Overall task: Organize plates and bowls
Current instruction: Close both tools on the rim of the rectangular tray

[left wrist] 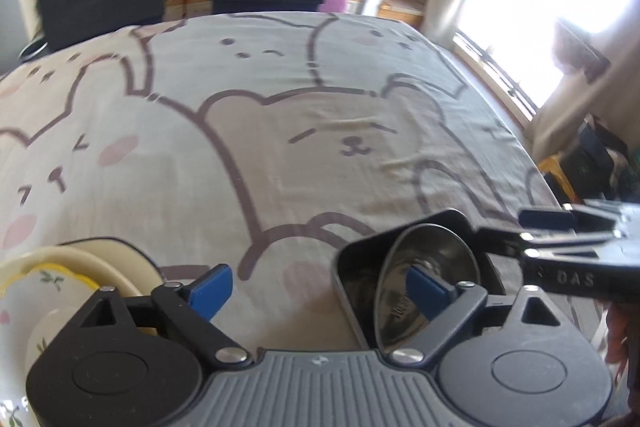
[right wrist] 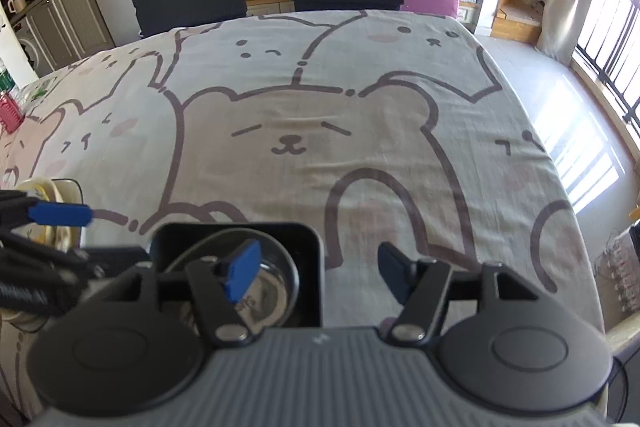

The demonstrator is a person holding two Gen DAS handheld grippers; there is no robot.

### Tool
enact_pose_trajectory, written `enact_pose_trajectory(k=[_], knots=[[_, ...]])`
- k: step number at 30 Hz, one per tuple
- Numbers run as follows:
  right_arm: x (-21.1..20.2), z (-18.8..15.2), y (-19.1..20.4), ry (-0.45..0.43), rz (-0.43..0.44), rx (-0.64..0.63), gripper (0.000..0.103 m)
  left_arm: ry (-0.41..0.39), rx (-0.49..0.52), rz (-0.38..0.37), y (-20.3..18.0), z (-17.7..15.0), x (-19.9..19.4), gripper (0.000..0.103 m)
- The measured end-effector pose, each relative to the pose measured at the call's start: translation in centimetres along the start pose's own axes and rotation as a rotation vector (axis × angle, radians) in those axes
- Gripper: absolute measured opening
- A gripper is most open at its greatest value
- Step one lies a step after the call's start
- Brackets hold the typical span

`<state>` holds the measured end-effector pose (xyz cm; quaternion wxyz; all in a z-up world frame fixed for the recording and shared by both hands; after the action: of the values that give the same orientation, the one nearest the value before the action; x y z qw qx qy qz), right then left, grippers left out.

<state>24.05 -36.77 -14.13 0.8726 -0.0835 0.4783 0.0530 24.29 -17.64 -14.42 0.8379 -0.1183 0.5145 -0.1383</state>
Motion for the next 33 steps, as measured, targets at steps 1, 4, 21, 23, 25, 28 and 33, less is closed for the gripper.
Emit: enact_pose_trajectory(k=[1,4,21,23,25,28,33], knots=[[0.1,-0.2,-0.2,0.007,-0.002,0.003,0.071,0.002,-0.015,-0.001,0.2,0.1,0.0,0.094],[0.6,-0.8,-1.3,0.025,0.006,0.026,0.071,-0.001,-0.051,-0.011,0.6,0.4,-0.1,0.094],[1.6,-1.1,-1.6,0.039,0.074,-0.028,0.038,0.000,-0.033,-0.024,-0.1,0.1,0.6,0.049],[1.7,-1.0,-1.2,0.056,0.068,-0.048,0.028,0.004,-0.025,-0.021,-0.2,0.0,0.8,0.048],[1.8,-1.0,-1.0,0.067,0.078,-0.054,0.022,0.001,-0.018,-0.017,-0.4,-0.2,1.0,0.046],[1.8,-0.8,-1.0,0.071,0.084,-0.057,0.018,0.004,0.008,-0.011,-0.8,-0.5,1.2,0.045],[1.7,-0.8,-0.6,0.075,0.089,-0.076,0.013,0.015,0.020,0.005,-0.9,-1.1,1.7,0.040]])
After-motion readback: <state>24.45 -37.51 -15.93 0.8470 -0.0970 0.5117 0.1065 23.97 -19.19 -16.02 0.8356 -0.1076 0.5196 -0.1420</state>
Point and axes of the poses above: each gripper's, at about its wrist camera, not at the fingertips, and x roughly the way its jaws point, y to its left, z to its top, the point moved 1 cm from there along x, roughly the way its jaws point, and after that the axes turned 14 degrees about -x, right-handed, at the moved point
